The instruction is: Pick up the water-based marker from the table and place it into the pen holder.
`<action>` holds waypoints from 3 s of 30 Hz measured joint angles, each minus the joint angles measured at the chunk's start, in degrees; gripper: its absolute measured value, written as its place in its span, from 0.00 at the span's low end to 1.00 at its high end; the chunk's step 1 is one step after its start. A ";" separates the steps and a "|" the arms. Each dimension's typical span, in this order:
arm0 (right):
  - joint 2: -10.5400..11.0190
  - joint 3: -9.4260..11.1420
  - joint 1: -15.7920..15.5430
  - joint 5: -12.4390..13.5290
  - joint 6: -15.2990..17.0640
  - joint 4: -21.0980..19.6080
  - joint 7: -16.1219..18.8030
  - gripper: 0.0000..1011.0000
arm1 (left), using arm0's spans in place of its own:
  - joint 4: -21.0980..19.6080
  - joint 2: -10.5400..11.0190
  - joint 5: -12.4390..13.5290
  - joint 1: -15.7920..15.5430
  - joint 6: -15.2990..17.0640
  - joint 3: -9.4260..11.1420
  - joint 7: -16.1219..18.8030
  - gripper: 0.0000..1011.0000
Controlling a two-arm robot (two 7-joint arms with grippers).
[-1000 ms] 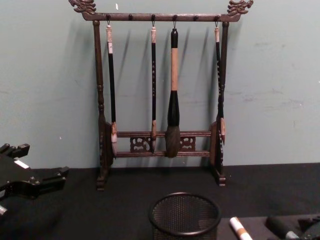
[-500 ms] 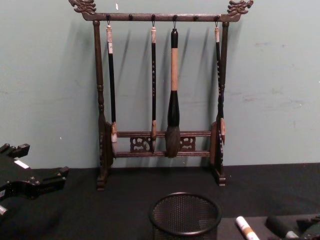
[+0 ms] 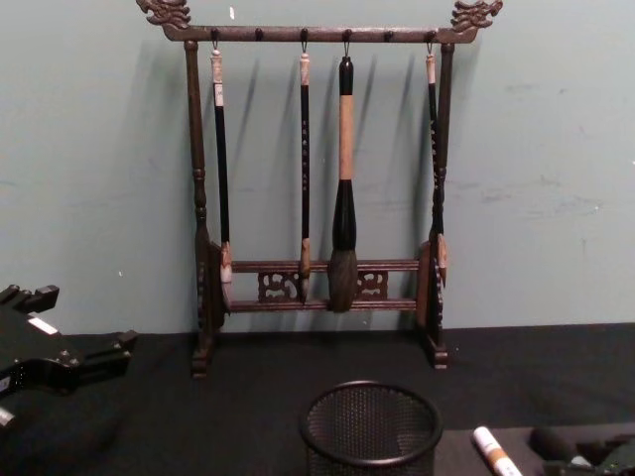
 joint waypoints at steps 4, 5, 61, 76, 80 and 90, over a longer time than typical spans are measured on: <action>0.00 0.00 0.00 0.02 0.00 0.00 0.00 0.39 | 0.00 0.00 0.00 0.00 0.00 0.00 0.00 0.99; 0.00 0.00 0.00 0.02 0.00 0.00 0.00 0.36 | 0.00 0.00 0.00 0.00 0.00 0.00 0.00 0.99; -11.02 -0.04 -1.06 6.92 -32.42 -1.56 9.49 0.22 | 0.00 0.00 0.00 0.00 0.00 0.00 0.00 0.99; -13.02 -3.68 -0.04 6.70 -34.27 2.29 10.36 0.23 | 0.00 0.00 0.00 0.00 0.00 0.00 0.00 0.99; -13.37 -4.25 0.21 6.09 -34.67 3.27 10.34 0.22 | 0.00 0.00 0.00 0.00 0.00 0.00 0.00 0.99; -13.95 -5.16 0.48 4.84 -35.05 4.87 10.22 0.22 | 0.00 0.00 0.00 0.00 0.00 0.00 0.00 0.99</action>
